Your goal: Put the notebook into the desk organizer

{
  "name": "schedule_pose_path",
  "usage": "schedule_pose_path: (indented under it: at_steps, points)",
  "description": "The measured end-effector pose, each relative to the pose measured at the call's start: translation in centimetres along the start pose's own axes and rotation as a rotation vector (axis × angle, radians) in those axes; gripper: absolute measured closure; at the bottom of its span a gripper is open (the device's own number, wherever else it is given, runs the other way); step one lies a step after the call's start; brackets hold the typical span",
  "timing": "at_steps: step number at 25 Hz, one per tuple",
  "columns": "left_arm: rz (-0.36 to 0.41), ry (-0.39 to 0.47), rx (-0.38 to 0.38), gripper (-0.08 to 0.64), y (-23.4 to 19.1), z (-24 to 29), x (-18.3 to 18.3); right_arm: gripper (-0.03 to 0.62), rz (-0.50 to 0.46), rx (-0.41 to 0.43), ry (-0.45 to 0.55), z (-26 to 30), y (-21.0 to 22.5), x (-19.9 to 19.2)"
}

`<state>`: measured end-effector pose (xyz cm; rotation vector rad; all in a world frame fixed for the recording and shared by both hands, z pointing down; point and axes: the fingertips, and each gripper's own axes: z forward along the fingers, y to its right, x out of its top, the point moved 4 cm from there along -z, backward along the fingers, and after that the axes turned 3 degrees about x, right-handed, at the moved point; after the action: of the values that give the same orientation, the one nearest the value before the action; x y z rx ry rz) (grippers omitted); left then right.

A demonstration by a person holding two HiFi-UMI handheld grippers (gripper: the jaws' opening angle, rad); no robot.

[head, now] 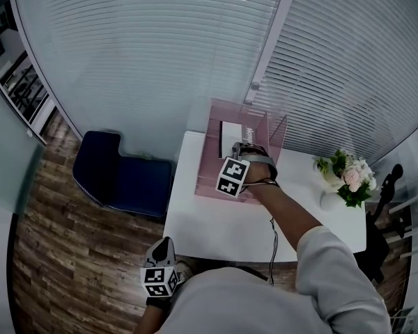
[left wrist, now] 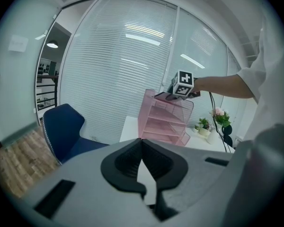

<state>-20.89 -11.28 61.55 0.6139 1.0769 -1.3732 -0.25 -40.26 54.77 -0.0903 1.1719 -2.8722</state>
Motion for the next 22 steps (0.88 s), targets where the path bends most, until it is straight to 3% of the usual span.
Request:
schedule_pose_path:
  at_steps: [7, 12, 22]
  points:
    - [-0.009, 0.002, 0.011, 0.551, -0.9, -0.2, -0.1, 0.407, 0.023, 0.137, 0.007, -0.3, -0.6, 0.8]
    - [-0.01, 0.004, 0.008, 0.551, -1.2, 0.0, 0.1, 0.301, 0.047, 0.28, 0.017, -1.4, -0.5, 1.3]
    - [-0.011, 0.0, 0.006, 0.552, -1.4, 0.2, -0.1, 0.298, 0.059, 0.466, 0.075, -4.9, -1.0, 1.8]
